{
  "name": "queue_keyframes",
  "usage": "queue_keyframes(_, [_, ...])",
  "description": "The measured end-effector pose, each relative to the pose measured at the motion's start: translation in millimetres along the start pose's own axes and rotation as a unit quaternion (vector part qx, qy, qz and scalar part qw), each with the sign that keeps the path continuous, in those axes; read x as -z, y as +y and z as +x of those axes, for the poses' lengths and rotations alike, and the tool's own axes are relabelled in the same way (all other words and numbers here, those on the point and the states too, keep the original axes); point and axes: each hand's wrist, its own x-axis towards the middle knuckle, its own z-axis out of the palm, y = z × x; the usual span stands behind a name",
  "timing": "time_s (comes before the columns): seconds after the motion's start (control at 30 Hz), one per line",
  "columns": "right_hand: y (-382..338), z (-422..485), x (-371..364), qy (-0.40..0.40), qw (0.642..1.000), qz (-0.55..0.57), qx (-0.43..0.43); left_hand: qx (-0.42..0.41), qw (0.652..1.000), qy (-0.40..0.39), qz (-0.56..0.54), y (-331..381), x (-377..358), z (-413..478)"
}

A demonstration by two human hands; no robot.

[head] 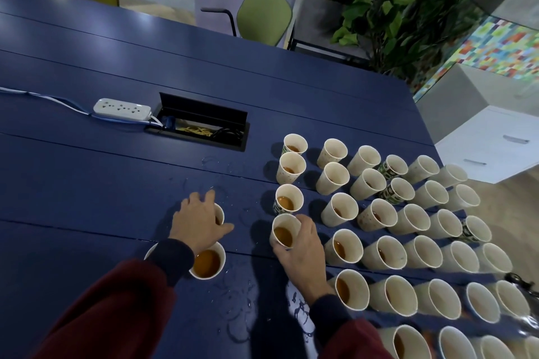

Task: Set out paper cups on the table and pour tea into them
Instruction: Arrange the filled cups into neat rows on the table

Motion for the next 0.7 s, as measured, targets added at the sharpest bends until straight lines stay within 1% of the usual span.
queue_keyframes(0.1, [6, -1, -1, -0.026, 0.999, -0.008, -0.022, -0.004, 1.000, -0.010, 0.014, -2, -7, 3])
queue_keyframes(0.33, [10, -1, -1, -0.042, 0.999, -0.015, -0.028, -0.005, 0.999, 0.025, 0.036, -2, -15, 5])
queue_keyframes(0.4, [10, -5, 1, -0.035, 0.999, -0.014, -0.031, -0.003, 0.999, 0.038, 0.022, -2, -14, 3])
queue_keyframes(0.43, [10, -9, 2, -0.019, 0.999, -0.014, -0.028, -0.003, 0.999, 0.047, 0.012, -2, -13, 1])
queue_keyframes(0.5, [6, -16, 5, 0.036, 0.999, -0.013, -0.007, -0.008, 0.998, 0.068, -0.013, 1, -8, -1])
queue_keyframes(0.57, [-2, -24, 8, 0.095, 0.995, -0.012, 0.039, -0.020, 0.995, 0.091, -0.045, 9, -1, -6])
queue_keyframes(0.6, [-8, -26, 9, 0.112, 0.991, -0.004, 0.066, -0.030, 0.993, 0.100, -0.057, 14, 3, -9])
queue_keyframes(0.63, [-14, -29, 11, 0.117, 0.989, 0.008, 0.091, -0.043, 0.992, 0.104, -0.064, 19, 7, -13])
queue_keyframes(0.7, [-26, -34, 13, 0.092, 0.986, 0.031, 0.136, -0.070, 0.990, 0.104, -0.061, 31, 16, -25])
